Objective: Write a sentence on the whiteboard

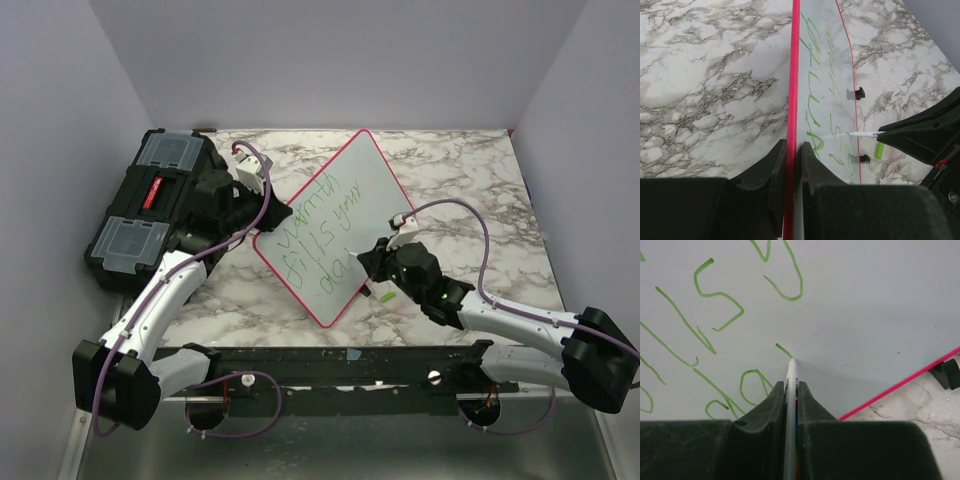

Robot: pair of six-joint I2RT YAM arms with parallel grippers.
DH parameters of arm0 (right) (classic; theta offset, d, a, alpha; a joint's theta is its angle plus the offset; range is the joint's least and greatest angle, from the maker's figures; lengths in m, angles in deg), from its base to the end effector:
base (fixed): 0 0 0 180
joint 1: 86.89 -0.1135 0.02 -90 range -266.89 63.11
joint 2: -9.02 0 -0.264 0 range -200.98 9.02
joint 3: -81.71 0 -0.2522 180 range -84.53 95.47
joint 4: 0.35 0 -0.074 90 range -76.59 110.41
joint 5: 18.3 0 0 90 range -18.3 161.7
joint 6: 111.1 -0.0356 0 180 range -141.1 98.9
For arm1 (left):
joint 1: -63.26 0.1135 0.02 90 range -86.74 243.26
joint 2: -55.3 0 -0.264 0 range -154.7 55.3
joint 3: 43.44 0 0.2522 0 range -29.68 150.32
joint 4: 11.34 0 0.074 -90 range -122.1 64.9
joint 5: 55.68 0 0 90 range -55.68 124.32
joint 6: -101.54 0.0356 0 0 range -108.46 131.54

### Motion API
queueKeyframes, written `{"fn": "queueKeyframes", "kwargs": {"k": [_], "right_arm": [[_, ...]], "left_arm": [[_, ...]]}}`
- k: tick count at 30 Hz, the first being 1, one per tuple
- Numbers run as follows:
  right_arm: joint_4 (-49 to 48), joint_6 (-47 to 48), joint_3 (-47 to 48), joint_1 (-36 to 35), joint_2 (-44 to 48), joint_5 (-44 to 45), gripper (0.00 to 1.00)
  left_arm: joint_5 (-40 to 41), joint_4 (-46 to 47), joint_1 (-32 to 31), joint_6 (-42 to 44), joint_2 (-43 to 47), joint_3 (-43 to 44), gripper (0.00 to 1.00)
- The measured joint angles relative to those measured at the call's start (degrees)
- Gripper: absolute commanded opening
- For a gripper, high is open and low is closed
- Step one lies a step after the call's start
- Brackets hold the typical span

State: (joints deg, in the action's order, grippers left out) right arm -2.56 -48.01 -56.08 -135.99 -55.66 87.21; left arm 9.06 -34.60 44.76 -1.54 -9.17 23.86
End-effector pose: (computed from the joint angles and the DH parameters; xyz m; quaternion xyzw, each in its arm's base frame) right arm 0.1655 0.1765 0.2182 -0.0807 0.8126 0.2616 0.5145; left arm 0.2395 -0.0962 0.3271 0.1625 0.7946 -0.3243 0.4868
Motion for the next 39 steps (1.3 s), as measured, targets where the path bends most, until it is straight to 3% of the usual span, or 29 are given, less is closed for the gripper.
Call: {"fn": "queueKeyframes", "kwargs": {"k": [20, 39], "right_arm": [[0.76, -1.64, -0.07, 0.04, -0.72, 3.87, 0.01], [2.32, 0.44, 8.02, 0.26, -6.51, 7.54, 0.01]], "left_arm": [[0.22, 0.02, 0.02, 0.00, -0.02, 0.00, 0.00], [0.96, 0.00, 0.15, 0.00, -0.02, -0.02, 0.00]]}}
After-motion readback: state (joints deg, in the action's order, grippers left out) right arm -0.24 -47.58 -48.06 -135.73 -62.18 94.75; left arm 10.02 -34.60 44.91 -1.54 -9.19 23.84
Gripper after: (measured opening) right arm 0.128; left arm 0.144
